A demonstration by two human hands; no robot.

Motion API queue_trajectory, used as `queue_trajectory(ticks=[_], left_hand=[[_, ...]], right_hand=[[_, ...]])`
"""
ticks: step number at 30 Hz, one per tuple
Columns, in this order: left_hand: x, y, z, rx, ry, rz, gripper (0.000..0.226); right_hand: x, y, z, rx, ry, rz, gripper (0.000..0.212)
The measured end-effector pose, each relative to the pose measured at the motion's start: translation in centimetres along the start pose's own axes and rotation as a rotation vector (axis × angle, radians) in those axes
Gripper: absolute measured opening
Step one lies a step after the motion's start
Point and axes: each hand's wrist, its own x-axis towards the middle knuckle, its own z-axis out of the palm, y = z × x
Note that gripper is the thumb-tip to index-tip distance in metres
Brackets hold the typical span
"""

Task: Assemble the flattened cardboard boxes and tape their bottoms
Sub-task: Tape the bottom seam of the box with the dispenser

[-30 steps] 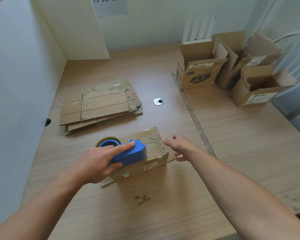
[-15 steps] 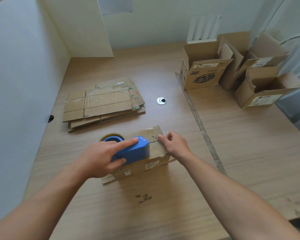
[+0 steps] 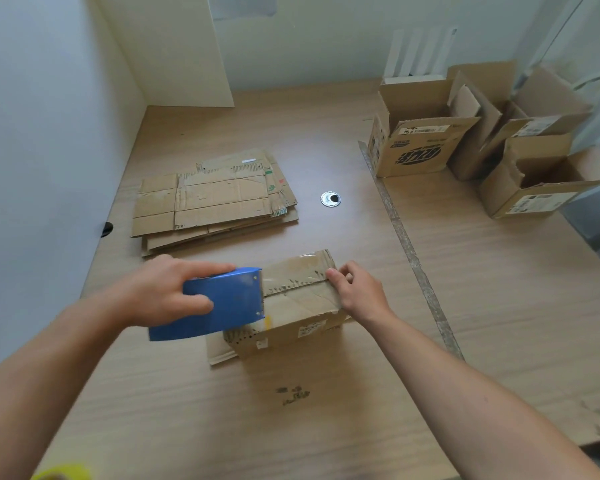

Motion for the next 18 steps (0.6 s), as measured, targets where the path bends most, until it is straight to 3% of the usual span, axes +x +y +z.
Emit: queue_trajectory(ticks=[7,18], left_hand=[[-2.2,-3.9,-0.7,-0.282,-0.129,-0.099,0.056],[-2.9,-6.6,0.0,-0.376,-0.203,-0.176,0.056]], right_hand=[[0.1,-0.3,0.0,0.022,0.006,-0.005,0.037],[0.0,-0.6,-0.2,0.158,-0.086,0.083,0.037]])
